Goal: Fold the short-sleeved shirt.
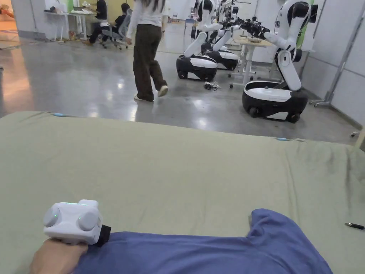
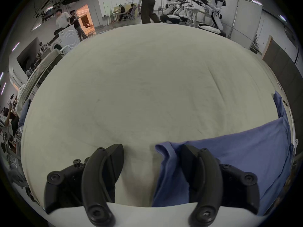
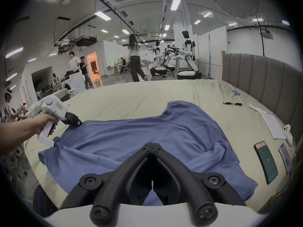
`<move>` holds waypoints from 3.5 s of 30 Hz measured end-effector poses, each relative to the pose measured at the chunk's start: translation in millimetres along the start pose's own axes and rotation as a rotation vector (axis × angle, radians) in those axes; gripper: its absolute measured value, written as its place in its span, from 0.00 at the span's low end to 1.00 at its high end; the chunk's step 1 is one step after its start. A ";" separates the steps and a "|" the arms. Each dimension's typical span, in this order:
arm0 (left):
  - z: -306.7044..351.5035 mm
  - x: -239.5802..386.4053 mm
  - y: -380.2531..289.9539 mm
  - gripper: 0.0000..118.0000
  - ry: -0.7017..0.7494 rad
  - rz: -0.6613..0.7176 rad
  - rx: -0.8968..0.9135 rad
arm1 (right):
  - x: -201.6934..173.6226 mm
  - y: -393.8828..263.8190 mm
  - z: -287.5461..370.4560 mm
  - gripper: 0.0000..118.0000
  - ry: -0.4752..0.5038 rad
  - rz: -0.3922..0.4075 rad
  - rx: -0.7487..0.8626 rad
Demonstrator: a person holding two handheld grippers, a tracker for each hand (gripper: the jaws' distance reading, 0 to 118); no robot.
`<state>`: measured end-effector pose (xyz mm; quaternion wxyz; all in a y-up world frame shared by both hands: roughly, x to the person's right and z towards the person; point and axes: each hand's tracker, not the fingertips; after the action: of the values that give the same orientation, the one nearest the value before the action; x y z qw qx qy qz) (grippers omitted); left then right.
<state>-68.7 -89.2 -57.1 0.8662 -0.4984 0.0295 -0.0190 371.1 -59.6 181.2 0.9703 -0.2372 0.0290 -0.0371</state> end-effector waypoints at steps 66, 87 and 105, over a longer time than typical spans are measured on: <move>209.7 73.5 -240.1 0.41 -0.093 -0.107 0.782 | -24.1 -8.5 91.7 0.81 -0.026 0.101 0.350; 199.6 -86.6 -217.1 0.34 -0.523 0.189 0.336 | -30.9 -13.9 89.1 0.03 0.014 0.056 0.234; 20.9 -94.3 -218.3 0.72 -1.379 0.781 -0.049 | -64.7 -12.8 71.5 0.03 0.020 0.043 0.150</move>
<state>-162.1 -174.9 145.1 0.6219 -0.3703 -0.3409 0.5999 311.1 -32.6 253.0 0.9856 -0.1629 0.0411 -0.0205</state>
